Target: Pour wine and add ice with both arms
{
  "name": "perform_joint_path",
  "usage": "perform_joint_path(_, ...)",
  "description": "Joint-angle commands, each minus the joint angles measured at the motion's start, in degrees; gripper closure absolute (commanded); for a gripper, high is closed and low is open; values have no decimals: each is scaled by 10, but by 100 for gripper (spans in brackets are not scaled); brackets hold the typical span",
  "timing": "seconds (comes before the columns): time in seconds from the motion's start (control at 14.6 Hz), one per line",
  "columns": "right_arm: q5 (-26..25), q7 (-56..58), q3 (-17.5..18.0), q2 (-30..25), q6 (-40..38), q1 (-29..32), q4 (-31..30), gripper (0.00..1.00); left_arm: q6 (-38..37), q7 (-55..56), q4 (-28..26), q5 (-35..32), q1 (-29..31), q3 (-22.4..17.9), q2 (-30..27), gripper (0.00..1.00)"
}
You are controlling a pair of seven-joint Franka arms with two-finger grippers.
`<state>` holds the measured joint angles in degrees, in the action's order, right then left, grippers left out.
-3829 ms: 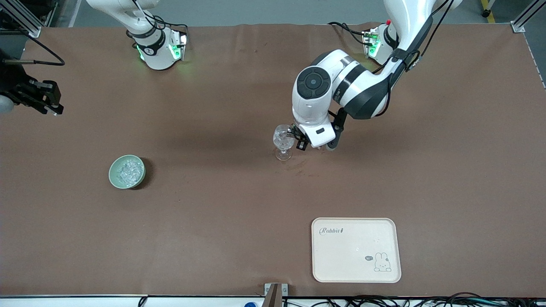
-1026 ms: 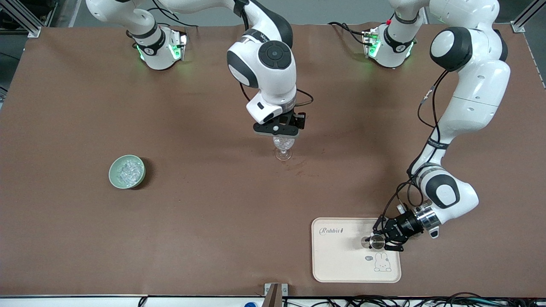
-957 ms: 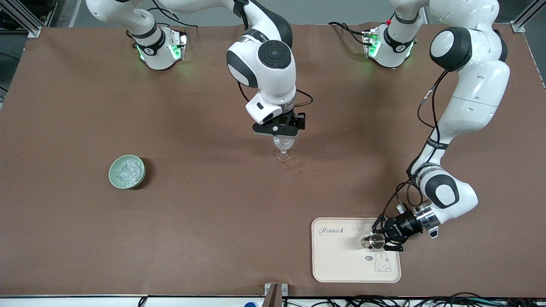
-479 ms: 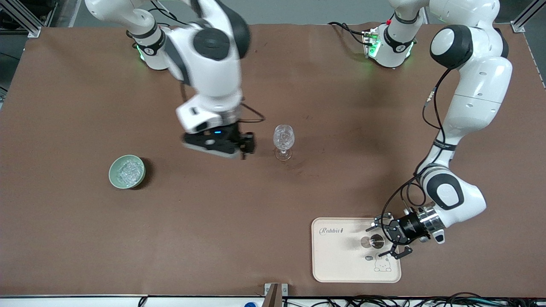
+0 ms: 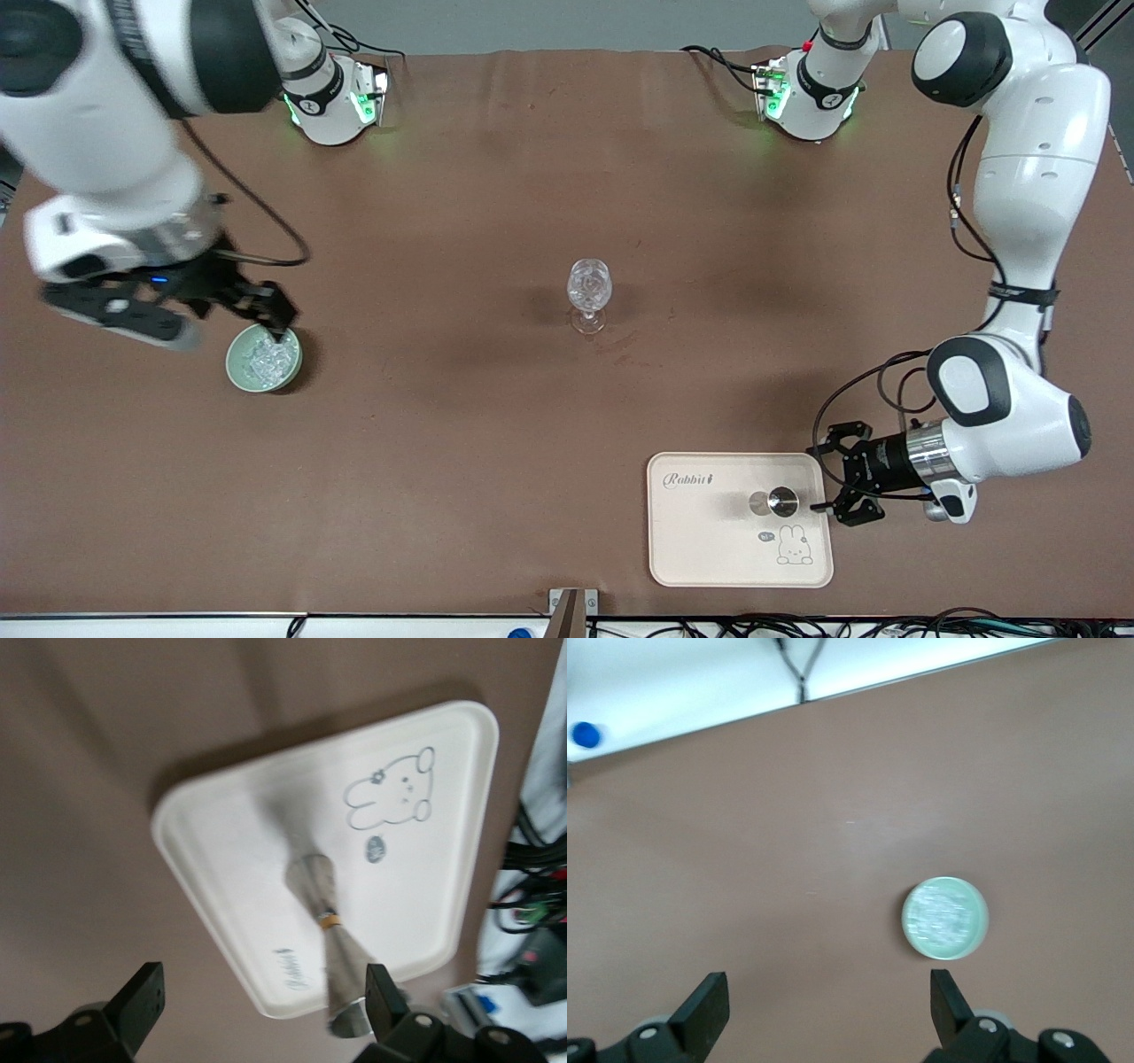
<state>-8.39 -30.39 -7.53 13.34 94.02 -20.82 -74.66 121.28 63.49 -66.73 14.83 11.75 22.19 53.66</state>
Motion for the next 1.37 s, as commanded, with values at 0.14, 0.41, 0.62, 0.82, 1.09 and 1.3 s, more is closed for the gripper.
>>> perform_joint_path(0.14,0,92,13,-124,-5,80,-131,0,-126,-44,-16,-208,-19,22,-79,0)
perform_joint_path(0.41,29,182,10,-169,-41,134,-155,0,-207,-162,-18,-251,-23,44,-161,0)
perform_joint_path(0.62,40,261,9,-178,-61,172,-149,0,-256,-257,-19,-253,-20,44,-227,0)
perform_joint_path(0.82,42,294,9,-173,-102,195,-105,0,-296,-355,-31,-253,-23,24,-305,0)
perform_joint_path(1.09,48,296,9,-169,-136,206,-57,0,-308,-467,-139,-221,-107,-103,-449,0)
perform_joint_path(1.3,81,298,15,-169,-167,222,-51,0,-311,-520,-195,-163,-138,-165,-517,0)
